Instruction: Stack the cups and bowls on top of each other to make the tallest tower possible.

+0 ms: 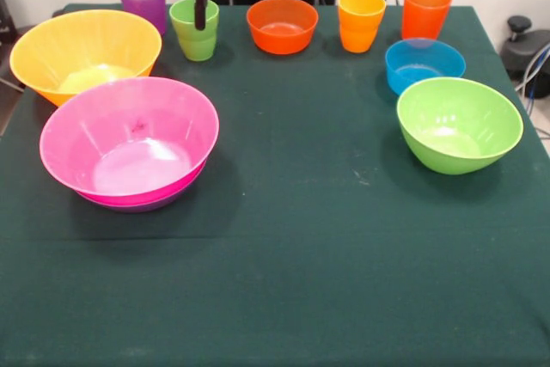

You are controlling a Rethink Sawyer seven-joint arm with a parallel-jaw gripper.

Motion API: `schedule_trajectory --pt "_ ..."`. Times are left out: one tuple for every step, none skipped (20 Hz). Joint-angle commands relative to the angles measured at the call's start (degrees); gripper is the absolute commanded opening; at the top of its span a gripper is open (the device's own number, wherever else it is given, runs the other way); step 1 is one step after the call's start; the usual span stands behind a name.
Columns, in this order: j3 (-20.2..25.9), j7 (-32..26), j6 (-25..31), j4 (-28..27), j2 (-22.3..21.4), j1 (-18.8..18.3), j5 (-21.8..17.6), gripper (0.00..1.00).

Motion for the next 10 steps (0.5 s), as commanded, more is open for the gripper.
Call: schedule_trajectory --pt "4.9 1.2 -4.8 1.3 3.8 2.7 -7.4 1.00" --pt "7.0 0.7 -6.3 2.1 3.9 0.8 -7.8 1.00" --pt "7.5 0.9 -6.8 2.1 4.1 0.4 -8.1 1.00" --pt "7.5 1.4 -7.0 2.1 4.3 0.5 -8.4 1.00" --pt "7.4 1.7 -6.6 1.8 4.1 0.5 -8.6 1.00" --pt "7.3 1.9 -6.6 1.7 4.1 0.6 -8.8 1.00" --pt "7.3 2.2 -6.6 1.6 4.2 0.6 -9.0 1.00" --pt "7.2 2.4 -6.6 1.5 4.2 0.7 -9.2 1.00" --pt "7.1 2.7 -6.6 1.5 4.2 0.7 -9.4 1.00" --pt "7.1 2.7 -6.5 1.3 4.2 0.7 -9.6 1.00"
